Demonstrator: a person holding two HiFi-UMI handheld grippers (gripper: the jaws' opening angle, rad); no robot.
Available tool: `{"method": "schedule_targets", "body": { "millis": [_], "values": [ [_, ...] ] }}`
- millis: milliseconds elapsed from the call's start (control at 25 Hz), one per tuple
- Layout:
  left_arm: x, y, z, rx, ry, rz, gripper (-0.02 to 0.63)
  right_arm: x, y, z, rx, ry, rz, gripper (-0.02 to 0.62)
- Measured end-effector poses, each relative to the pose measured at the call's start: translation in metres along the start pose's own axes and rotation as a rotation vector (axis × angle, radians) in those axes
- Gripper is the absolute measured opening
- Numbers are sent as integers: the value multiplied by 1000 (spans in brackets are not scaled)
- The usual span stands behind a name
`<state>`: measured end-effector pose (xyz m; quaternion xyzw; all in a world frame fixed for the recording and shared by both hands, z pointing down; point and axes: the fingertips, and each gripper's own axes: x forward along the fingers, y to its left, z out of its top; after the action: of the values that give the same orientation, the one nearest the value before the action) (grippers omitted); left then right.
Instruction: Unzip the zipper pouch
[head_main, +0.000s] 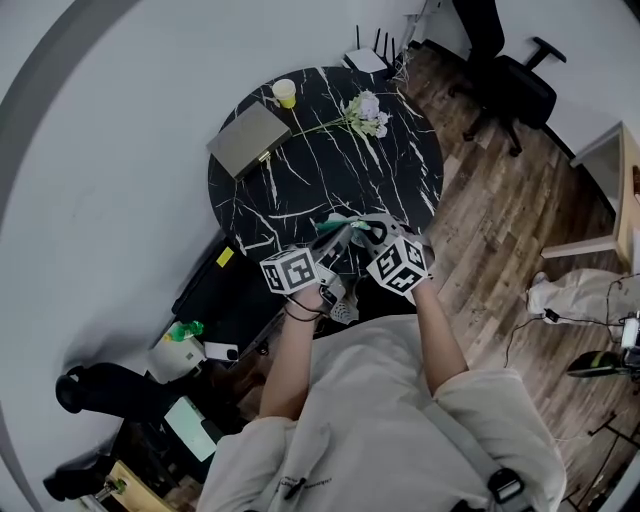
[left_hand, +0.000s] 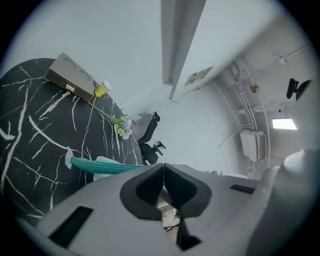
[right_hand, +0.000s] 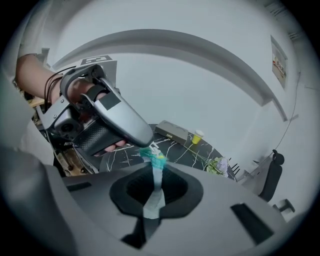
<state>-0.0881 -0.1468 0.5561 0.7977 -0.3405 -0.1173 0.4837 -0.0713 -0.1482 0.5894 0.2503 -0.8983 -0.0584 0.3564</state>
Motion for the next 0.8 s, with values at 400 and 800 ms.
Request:
{"method": "schedule_targets", "body": {
  "millis": [400, 800],
  "values": [
    [-4, -9, -5, -88, -70, -49, 25, -10, 3, -1, -67, -14, 55, 18],
    [-7, -3, -4, 45, -35, 27, 25, -19, -1, -1, -70, -14, 60, 18]
  ]
}}
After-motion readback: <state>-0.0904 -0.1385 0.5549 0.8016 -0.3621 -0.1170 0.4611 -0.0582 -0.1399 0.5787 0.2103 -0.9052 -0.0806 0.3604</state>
